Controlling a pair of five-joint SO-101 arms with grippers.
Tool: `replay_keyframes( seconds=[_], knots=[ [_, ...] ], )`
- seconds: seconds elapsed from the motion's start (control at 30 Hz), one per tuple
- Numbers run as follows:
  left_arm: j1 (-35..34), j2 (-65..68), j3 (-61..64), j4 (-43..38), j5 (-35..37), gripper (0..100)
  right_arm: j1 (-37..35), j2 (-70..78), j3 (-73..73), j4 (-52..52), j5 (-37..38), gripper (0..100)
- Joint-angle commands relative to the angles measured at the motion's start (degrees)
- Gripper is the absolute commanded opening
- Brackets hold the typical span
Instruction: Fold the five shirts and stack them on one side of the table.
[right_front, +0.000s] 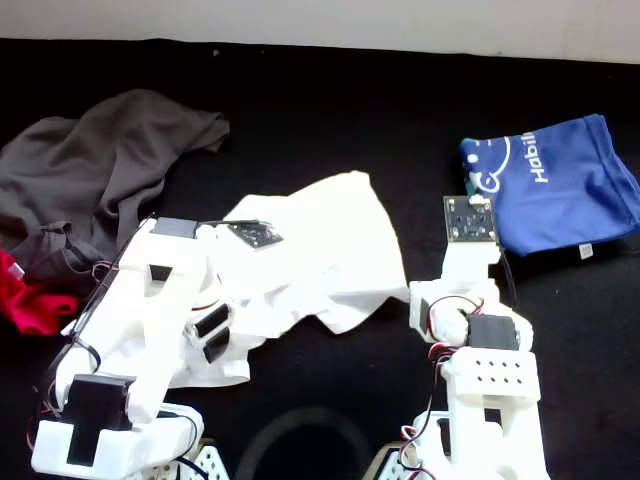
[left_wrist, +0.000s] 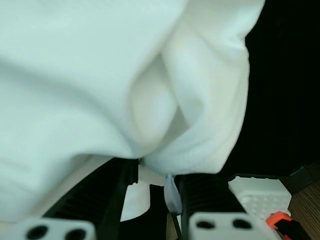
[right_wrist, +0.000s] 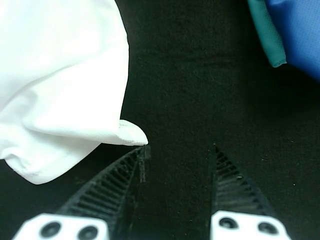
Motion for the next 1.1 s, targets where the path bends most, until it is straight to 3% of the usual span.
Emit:
replay_keyframes(
  seconds=[0.0, 0.1, 0.17, 0.33, 0.6, 0.8, 1.07],
  knots=[
    [-0.40, -1.10, -0.75, 0.26, -0.62, 15, -0.13, -0.40, -0.75, -0.84, -0.09, 19.1],
    [-0.40, -1.10, 1.98, -3.25, -0.62, 21, -0.13, -0.40, -0.75, -0.84, -0.09, 19.1],
    [-0.40, -1.36, 3.38, -5.71, -0.53, 20, -0.13, -0.40, -0.75, -0.84, -0.26, 19.1],
    [-0.66, -1.71, 1.71, -6.07, -0.18, 0, -0.13, -0.40, -0.75, -1.01, -0.53, 19.1],
    [-0.48, -1.80, -15.52, 6.86, 1.85, 1, -0.13, 1.89, -5.85, -1.36, -4.92, 19.1],
    [-0.66, -1.54, -34.51, 19.08, 2.64, 1, -0.22, 19.03, -17.01, -0.84, -4.75, 19.1],
    [-3.38, -1.71, -37.05, 20.84, 2.55, 1, -1.54, 40.13, -36.97, 11.56, -4.66, 19.1]
  ],
)
